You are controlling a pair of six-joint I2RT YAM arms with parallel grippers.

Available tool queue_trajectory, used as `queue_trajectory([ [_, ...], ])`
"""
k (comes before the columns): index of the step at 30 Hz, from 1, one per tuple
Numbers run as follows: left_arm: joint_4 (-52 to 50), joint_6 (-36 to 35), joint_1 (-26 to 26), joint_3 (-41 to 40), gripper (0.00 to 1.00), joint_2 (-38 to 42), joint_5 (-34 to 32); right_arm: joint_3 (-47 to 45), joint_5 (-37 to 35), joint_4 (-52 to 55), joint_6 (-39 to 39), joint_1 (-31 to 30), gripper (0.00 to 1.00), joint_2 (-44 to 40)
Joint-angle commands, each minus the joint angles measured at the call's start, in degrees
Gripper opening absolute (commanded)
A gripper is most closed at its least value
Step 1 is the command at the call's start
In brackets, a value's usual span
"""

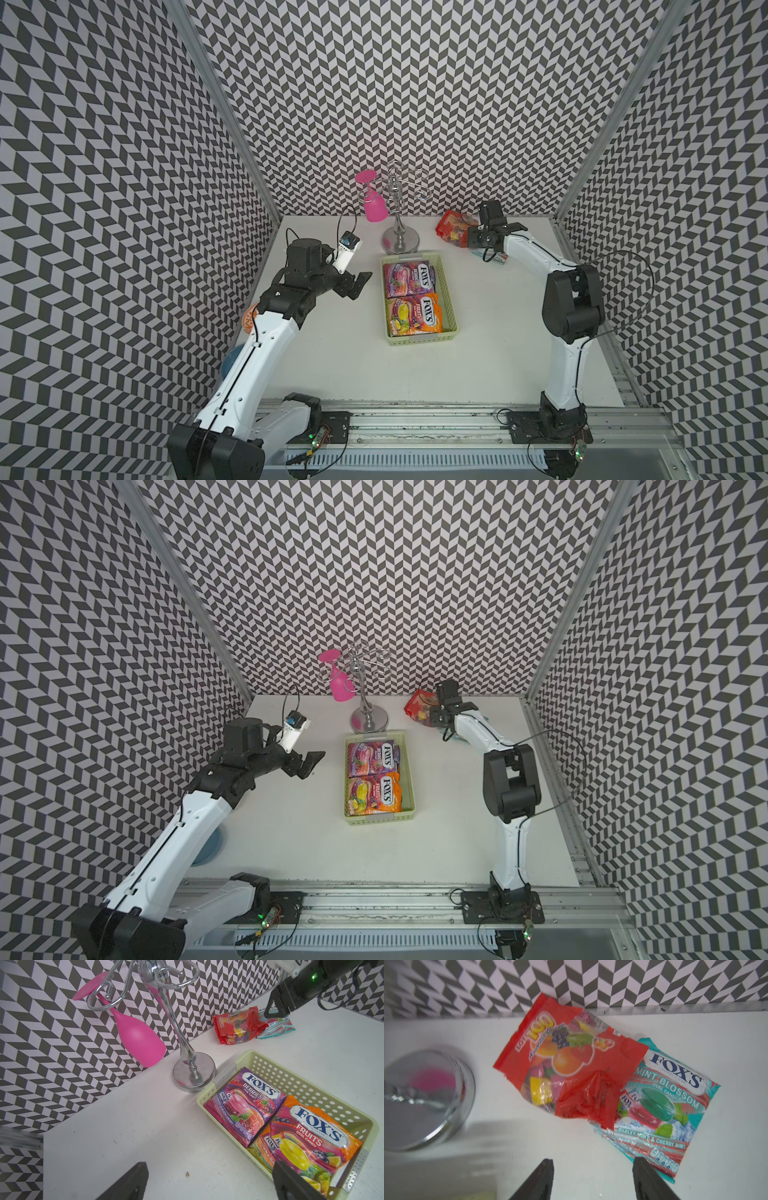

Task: Put the candies in the basket
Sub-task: Pick up the candy at the center of the board.

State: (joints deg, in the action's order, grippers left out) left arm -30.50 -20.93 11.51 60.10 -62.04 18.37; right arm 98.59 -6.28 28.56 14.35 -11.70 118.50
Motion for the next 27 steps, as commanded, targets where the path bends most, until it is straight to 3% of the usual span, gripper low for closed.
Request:
queue_trajectory([
  [1,0.63,0.61,-0.74,-0.36,0.99,0.87,1.62,3.30,12.51,-1.72,10.35,3.31,0.62,3.60],
  [6,0.88,0.67,-1.29,-0.90,0.99,1.23,2.02,3.61,26.07,-8.34,24.65,7.26,0.55,7.14],
  [10,0.53,0.64,-1.58,-0.54,0.99,1.35,1.96,1.73,31.94,-15.15,33.54,9.21,0.52,9.27],
  [17,0.86,0.76,-2.22,-1.33,0.99,1.19,2.11,1.34,33.14,-16.73,36.07,9.42,0.52,11.28],
  [27,1.46,0.98,-2.60,-1.86,0.99,0.34,2.66,-2.56,35.87,-19.87,39.03,9.43,0.65,13.12],
])
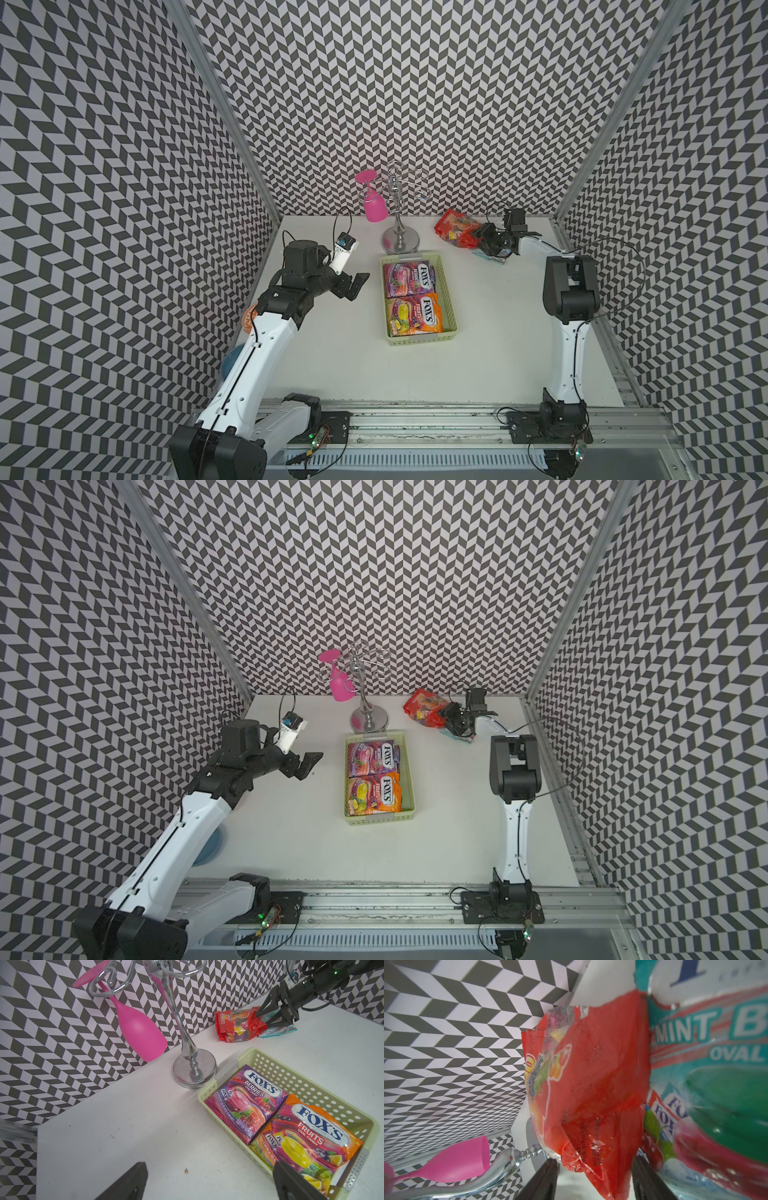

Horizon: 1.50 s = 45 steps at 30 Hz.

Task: Put the candies in the basket
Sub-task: Pick up the candy at the center of the board.

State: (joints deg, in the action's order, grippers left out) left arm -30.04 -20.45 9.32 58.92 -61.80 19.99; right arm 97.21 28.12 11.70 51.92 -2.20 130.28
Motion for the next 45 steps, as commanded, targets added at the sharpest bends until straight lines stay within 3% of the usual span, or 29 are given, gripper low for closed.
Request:
queue_trajectory([
  [1,0.62,0.47,-0.44,-0.27,0.99,0.02,0.92,-2.21,1.00,-4.02,2.08,-0.04,0.67,1.12],
  [6,1.66,0.58,-0.45,-1.35,0.99,-0.05,1.46,-2.28,1.84,-5.76,3.06,0.02,0.68,2.66],
  [9,0.95,0.58,-0.45,-0.56,0.99,-0.01,0.99,-2.48,1.91,-7.51,4.16,0.15,0.63,3.59],
  [12,1.56,0.49,-0.44,-1.30,0.99,0.19,1.02,-3.01,3.18,-9.12,4.74,0.43,0.47,3.55],
  [16,1.01,0.33,-0.53,-0.89,0.99,0.22,0.78,-5.29,3.09,-12.03,5.18,0.44,0.14,0.99],
  [19,1.65,0.24,-0.53,-1.60,0.99,0.21,1.42,-5.27,3.96,-12.07,3.53,0.27,0.01,-1.78],
  [29,3.59,-4.28,2.53,-0.38,0.99,0.11,-1.84,-7.37,9.42,-17.75,9.75,0.13,0.00,-11.55],
  [38,12.71,-12.53,5.25,-0.01,0.99,1.00,6.86,-14.17,11.96,-21.71,15.33,0.03,0.00,-23.69],
  [45,17.95,-11.81,9.73,1.88,0.99,-2.62,9.57,-22.13,11.93,-25.43,20.73,-0.82,0.00,-34.47],
])
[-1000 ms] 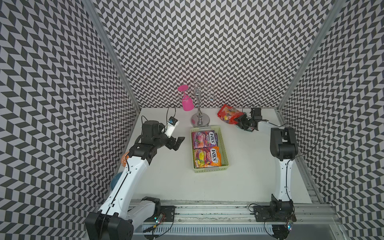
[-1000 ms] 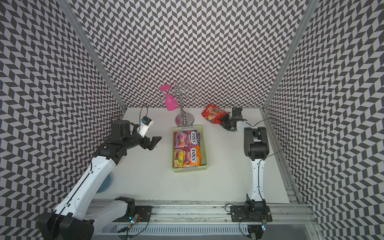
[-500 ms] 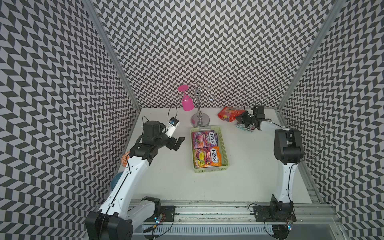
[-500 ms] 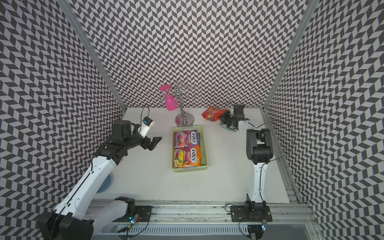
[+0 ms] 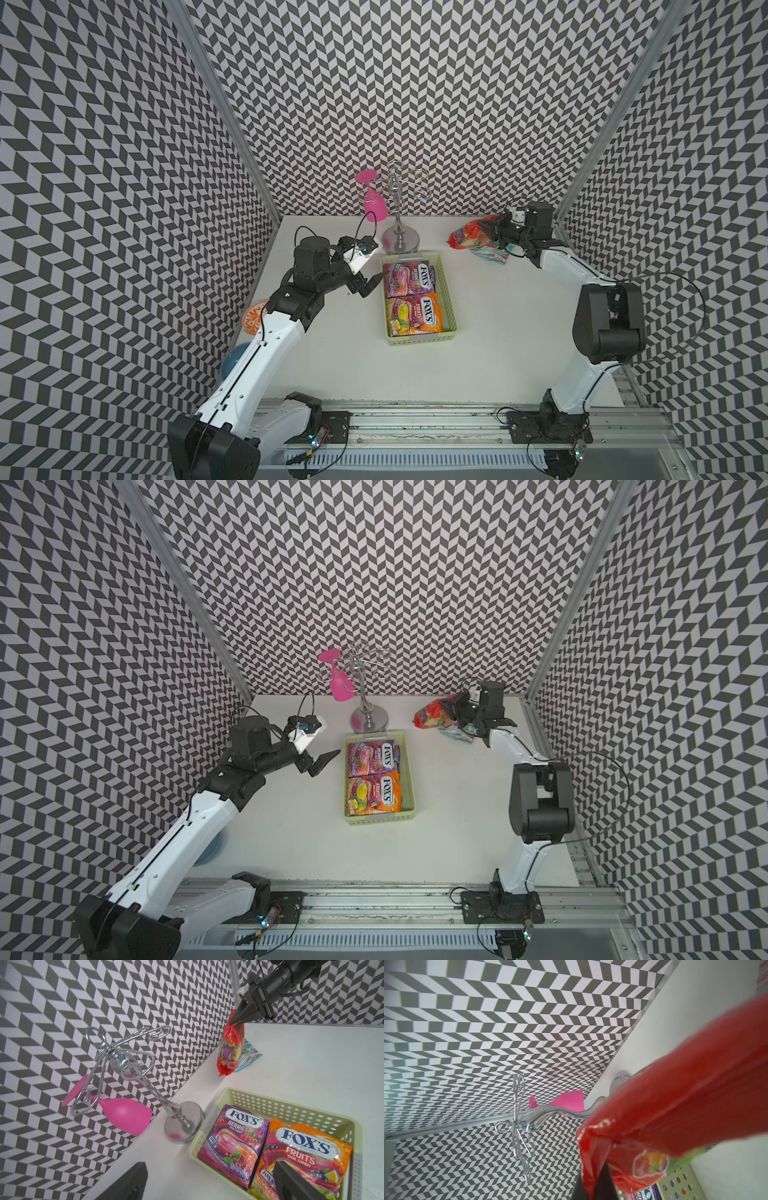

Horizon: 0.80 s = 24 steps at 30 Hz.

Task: Put the candies in the basket
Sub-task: Pick up the candy at the center of the board.

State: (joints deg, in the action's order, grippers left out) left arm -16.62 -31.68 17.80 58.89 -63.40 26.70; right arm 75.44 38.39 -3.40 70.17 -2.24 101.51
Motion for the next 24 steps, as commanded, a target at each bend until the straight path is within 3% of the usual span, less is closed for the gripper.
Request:
queue_trajectory([
  [1,5.31,-0.66,1.95,1.92,0.99,-1.71,3.01,-1.10,1.70,-10.23,2.97,-1.00,0.00,-7.07],
  [13,12.28,4.16,9.79,6.41,0.99,-12.64,6.83,-7.45,-1.29,-10.57,8.78,-8.25,0.00,-19.55],
  [20,16.66,7.02,11.74,8.82,0.99,-18.36,5.29,-7.96,-4.19,-10.67,11.38,-13.70,0.00,-22.67],
  [24,20.19,7.72,11.82,10.17,0.99,-20.60,1.27,-7.54,-5.15,-10.22,11.88,-16.13,0.00,-23.34],
])
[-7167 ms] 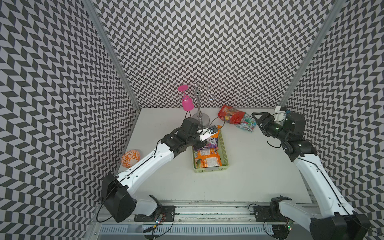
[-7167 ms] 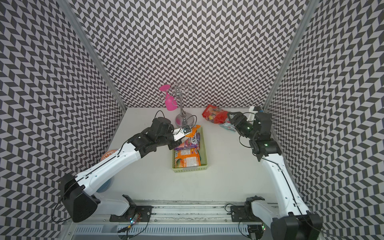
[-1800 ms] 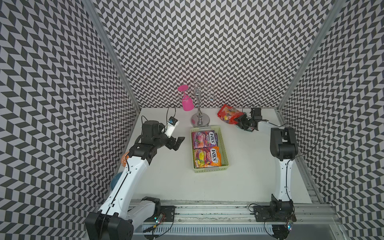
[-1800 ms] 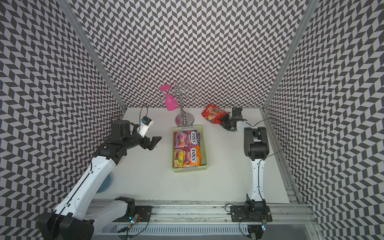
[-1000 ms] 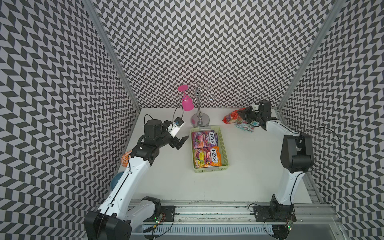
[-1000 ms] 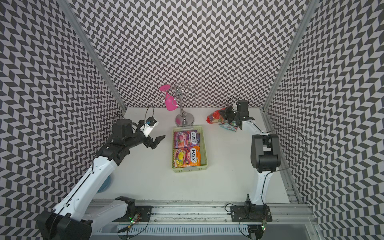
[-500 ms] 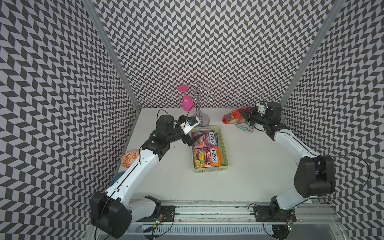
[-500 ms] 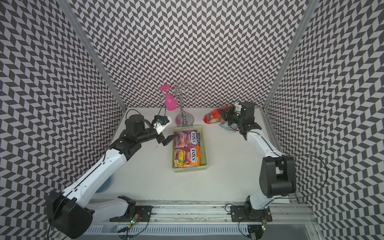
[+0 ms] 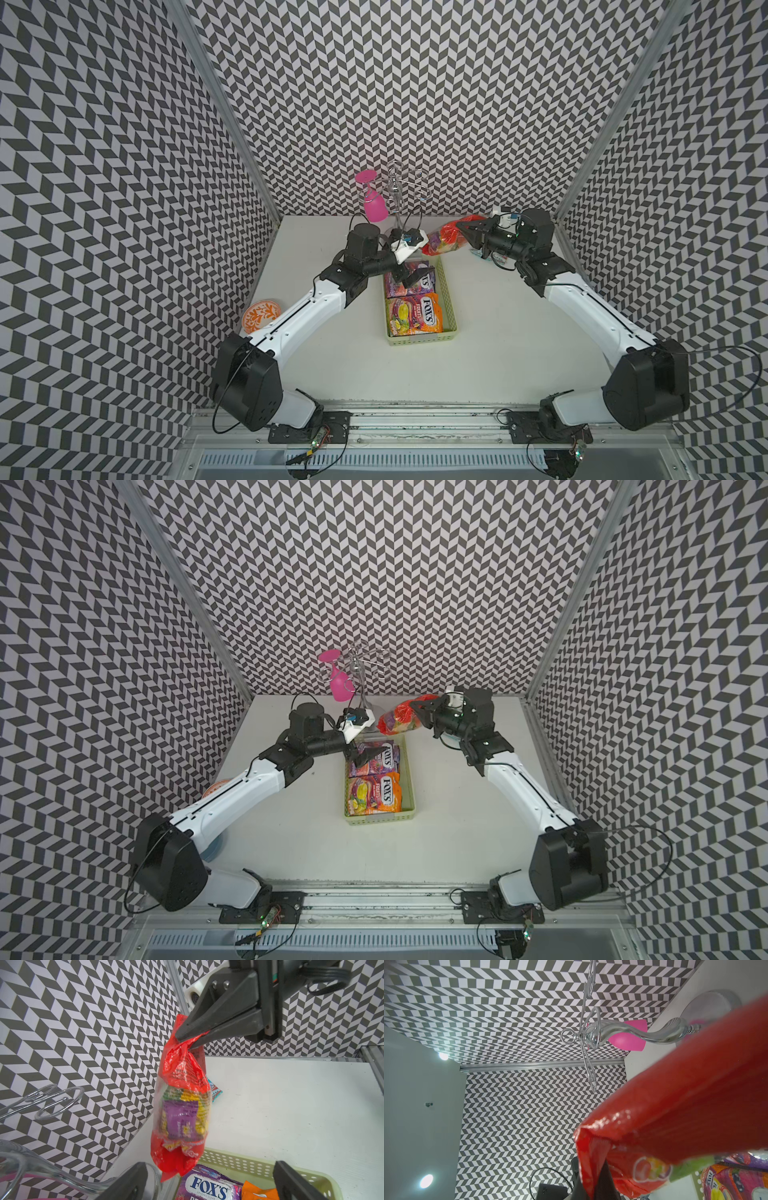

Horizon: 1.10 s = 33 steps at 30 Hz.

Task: Put the candies in the basket
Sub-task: Pick up the candy at the center of the board.

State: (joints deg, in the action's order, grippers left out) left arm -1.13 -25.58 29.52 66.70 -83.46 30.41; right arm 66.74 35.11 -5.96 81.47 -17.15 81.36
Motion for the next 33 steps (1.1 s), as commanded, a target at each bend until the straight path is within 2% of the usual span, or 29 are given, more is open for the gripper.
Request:
queue_trajectory([
  [1,5.19,1.54,0.11,2.86,0.99,-0.86,-3.26,1.11,-2.53,-7.64,0.60,-1.84,0.00,-3.54],
  [5,6.42,-0.95,0.11,3.77,0.99,-1.85,-4.13,2.00,-2.53,-6.86,0.25,-3.35,0.00,-3.20],
  [12,5.17,-2.74,1.31,2.53,0.99,-2.94,-0.80,2.77,-3.24,-7.41,0.94,-5.73,0.00,-2.99],
  [22,5.01,-3.05,1.42,4.76,0.99,-6.79,-4.95,3.84,-3.03,-6.99,0.27,-7.85,0.00,-4.22],
  [26,5.05,-2.98,1.42,5.14,0.95,-7.96,-5.36,3.46,-1.91,-6.11,-0.84,-8.12,0.00,-4.71],
  [29,3.30,-2.76,1.40,6.69,0.82,-9.12,-5.37,1.79,-1.29,-7.89,-0.07,-8.55,0.00,-5.47],
  [31,2.62,-2.89,1.42,7.45,0.67,-9.60,-5.44,1.47,-0.22,-8.03,-0.51,-8.52,0.00,-5.45],
  [33,1.99,-2.34,1.42,8.28,0.48,-9.62,-6.23,0.64,0.04,-7.96,-0.59,-8.58,0.00,-5.93],
])
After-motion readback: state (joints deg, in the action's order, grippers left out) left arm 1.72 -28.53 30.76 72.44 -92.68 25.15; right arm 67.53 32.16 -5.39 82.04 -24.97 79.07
